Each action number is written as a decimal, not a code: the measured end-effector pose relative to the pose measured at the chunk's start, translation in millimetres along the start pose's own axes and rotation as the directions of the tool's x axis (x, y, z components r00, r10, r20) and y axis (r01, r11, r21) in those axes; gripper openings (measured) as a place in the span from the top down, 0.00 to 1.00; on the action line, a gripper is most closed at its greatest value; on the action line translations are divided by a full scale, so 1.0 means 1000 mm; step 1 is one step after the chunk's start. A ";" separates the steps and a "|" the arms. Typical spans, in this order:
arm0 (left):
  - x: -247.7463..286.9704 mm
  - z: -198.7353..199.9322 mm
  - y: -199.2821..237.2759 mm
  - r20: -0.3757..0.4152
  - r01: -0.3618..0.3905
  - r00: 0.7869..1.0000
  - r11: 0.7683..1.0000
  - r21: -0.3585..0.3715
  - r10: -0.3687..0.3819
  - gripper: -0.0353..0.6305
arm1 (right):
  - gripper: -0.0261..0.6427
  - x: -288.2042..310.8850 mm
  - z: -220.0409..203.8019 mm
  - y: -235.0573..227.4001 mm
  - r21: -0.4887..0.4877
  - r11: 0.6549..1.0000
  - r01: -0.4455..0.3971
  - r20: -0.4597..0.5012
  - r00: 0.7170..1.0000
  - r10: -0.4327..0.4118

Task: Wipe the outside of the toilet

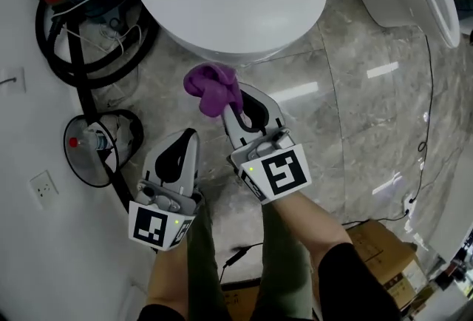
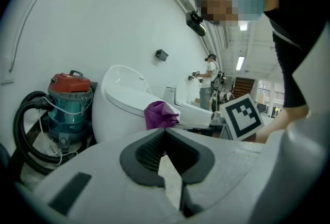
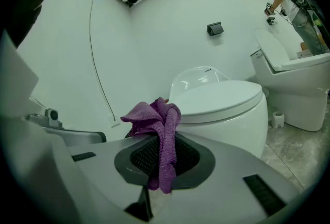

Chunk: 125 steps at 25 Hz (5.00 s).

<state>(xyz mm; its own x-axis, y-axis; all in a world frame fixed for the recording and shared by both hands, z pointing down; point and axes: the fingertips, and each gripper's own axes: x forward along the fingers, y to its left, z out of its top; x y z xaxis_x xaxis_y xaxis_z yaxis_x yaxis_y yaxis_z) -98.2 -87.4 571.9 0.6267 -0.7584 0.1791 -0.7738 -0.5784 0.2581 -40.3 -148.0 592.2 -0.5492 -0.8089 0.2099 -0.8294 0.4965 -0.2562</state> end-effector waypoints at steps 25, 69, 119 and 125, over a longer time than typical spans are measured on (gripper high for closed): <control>0.084 -0.084 0.044 0.061 0.117 0.989 0.968 0.221 -0.133 0.95 | 0.90 -0.004 -0.044 -0.081 -0.112 0.974 -0.198 0.163 0.963 0.215; 0.064 -0.104 0.050 0.014 0.115 0.992 0.964 0.239 -0.122 0.94 | 0.90 -0.063 -0.096 -0.130 -0.271 0.961 -0.060 0.122 0.988 0.097; 0.082 -0.130 0.025 -0.089 0.165 0.985 0.957 0.240 -0.147 0.95 | 0.89 0.000 -0.095 -0.346 -0.111 0.916 0.384 0.156 0.918 -0.366; 0.081 -0.128 0.029 -0.078 0.161 0.986 0.959 0.234 -0.146 0.94 | 0.89 -0.041 -0.102 -0.308 -0.170 0.923 0.345 0.164 0.933 -0.319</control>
<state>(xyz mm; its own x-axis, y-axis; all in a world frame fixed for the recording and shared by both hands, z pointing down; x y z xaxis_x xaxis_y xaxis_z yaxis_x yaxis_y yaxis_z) -58.2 -127.5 715.9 0.7383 -0.6400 0.2127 -0.6629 -0.7467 0.0543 227.5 -235.8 759.1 -0.2311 -0.9651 0.1230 -0.9726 0.2323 -0.0040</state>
